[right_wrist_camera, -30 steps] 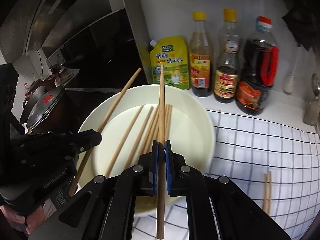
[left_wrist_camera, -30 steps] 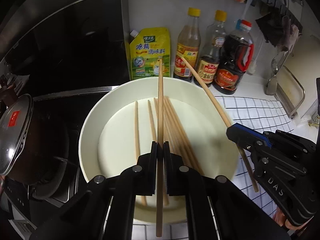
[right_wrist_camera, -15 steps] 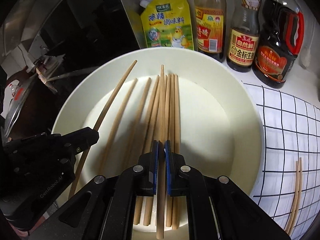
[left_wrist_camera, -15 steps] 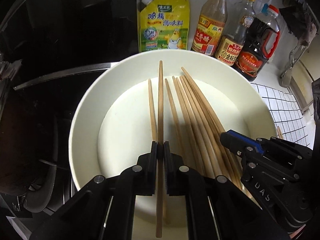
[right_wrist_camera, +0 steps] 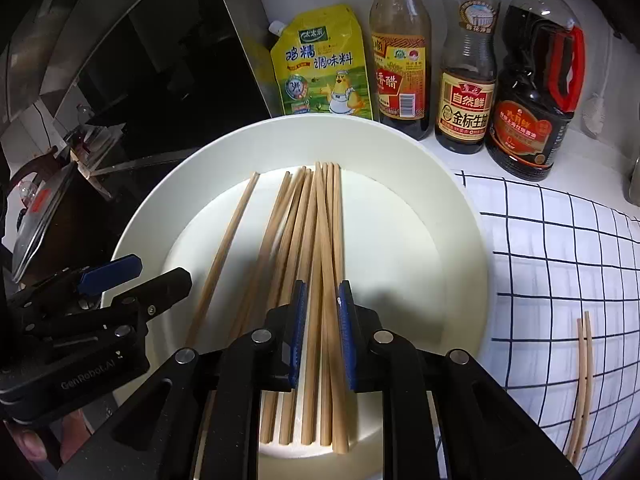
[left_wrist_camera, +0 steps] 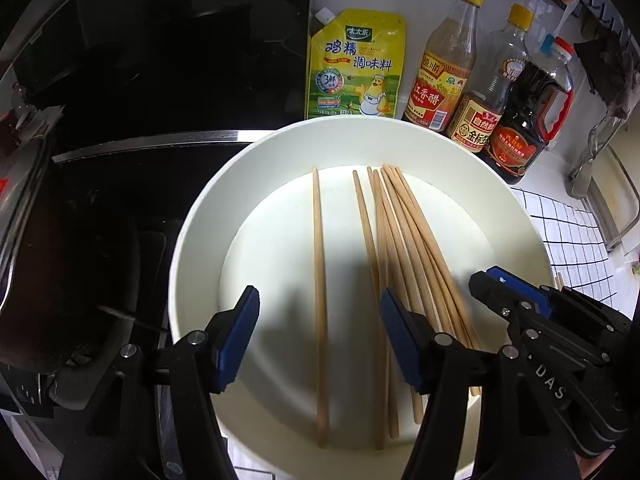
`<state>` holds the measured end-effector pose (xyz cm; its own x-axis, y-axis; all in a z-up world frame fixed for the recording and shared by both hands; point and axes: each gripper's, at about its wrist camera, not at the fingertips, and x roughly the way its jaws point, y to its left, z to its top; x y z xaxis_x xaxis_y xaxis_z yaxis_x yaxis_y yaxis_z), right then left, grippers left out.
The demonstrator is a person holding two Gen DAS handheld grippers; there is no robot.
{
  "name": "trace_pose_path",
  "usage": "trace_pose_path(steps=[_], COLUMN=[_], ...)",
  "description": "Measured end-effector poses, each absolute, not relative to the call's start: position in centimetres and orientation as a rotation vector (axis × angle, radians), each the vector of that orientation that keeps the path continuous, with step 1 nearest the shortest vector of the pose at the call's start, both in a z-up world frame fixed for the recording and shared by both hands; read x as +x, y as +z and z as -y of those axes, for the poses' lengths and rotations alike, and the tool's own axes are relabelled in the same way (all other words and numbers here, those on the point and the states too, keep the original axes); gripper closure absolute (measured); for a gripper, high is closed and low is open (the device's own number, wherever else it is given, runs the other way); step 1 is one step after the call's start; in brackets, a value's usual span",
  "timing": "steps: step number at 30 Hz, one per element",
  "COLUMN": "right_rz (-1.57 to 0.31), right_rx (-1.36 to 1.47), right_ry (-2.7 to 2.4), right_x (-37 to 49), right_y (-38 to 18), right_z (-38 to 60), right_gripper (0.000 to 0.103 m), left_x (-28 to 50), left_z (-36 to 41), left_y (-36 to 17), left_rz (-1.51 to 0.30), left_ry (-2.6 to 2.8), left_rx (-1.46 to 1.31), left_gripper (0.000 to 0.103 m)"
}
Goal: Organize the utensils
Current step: 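Open the left tool into the bowl while the right tool releases its chopstick, then move both open tools back to the last two chopsticks on the mat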
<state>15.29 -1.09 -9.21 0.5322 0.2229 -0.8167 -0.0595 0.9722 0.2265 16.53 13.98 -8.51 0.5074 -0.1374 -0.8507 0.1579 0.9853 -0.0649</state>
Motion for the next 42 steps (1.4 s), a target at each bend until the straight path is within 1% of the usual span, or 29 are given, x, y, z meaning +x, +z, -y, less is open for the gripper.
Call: trace_pose_path(steps=[7, 23, 32, 42], right_rz=[-0.995, -0.962, -0.93, -0.926], right_rx=[0.186, 0.172, 0.143, 0.149], right_ry=[0.178, 0.159, 0.153, 0.118], right_x=[13.6, 6.9, 2.8, -0.9], right_y=[-8.6, -5.9, -4.2, -4.3], right_z=[1.5, 4.6, 7.7, 12.4], right_gripper=[0.087, 0.084, 0.083, 0.081], left_x=[14.6, 8.8, 5.5, 3.2], left_z=[-13.9, -12.4, -10.2, -6.4], left_y=[-7.5, -4.9, -3.5, -3.1], left_rz=[-1.011, -0.962, -0.94, -0.943], left_ry=[-0.169, -0.177, -0.182, -0.207], left_rx=[0.021, 0.001, -0.012, 0.002], left_gripper=[0.041, 0.041, 0.041, 0.039])
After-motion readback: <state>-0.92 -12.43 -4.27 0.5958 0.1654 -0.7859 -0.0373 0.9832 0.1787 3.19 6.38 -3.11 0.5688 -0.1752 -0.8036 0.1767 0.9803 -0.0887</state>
